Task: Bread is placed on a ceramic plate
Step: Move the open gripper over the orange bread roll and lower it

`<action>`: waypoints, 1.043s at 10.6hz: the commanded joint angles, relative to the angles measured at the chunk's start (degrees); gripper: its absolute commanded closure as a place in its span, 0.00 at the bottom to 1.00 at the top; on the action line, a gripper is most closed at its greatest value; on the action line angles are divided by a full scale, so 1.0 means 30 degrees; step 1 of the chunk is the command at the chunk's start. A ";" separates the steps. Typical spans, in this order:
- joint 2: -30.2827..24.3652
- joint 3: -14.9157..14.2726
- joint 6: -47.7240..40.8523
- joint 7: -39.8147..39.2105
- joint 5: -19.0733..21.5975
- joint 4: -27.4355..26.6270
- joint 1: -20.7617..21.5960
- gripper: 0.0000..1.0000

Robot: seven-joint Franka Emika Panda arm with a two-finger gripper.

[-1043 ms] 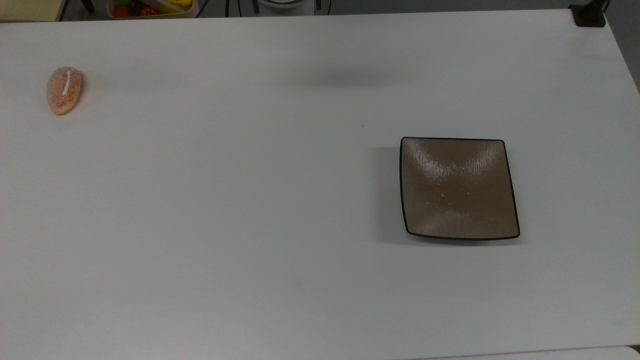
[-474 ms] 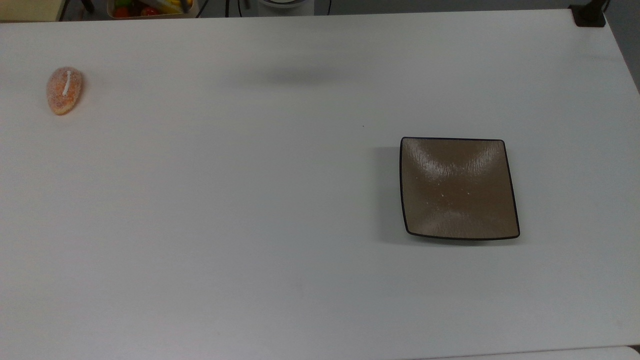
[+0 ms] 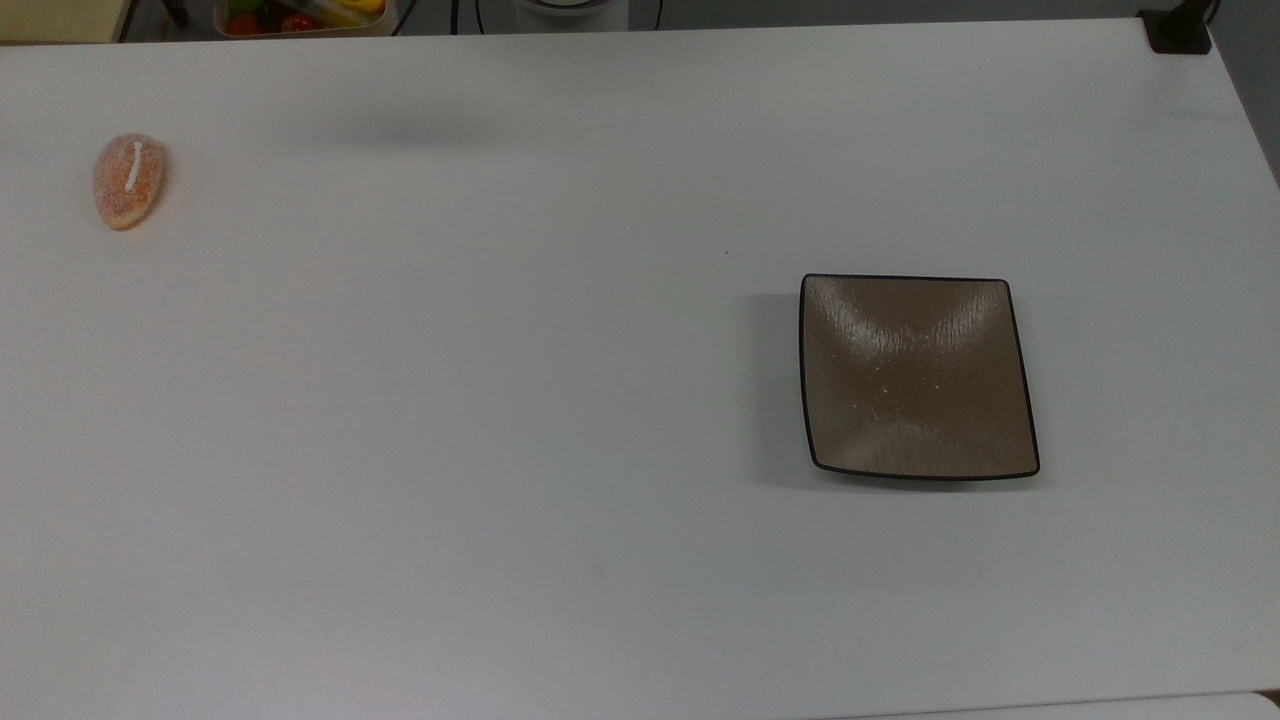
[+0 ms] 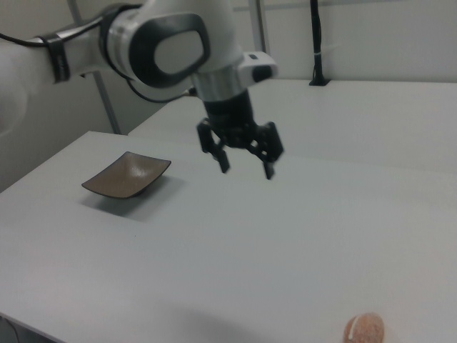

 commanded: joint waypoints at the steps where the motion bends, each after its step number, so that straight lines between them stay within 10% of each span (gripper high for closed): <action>1: 0.1295 -0.1512 0.2509 -0.2982 -0.0221 -0.0428 -0.0834 0.00; 11: 0.5719 -0.1781 0.7724 -0.4224 -0.0017 -0.2711 -0.4408 0.00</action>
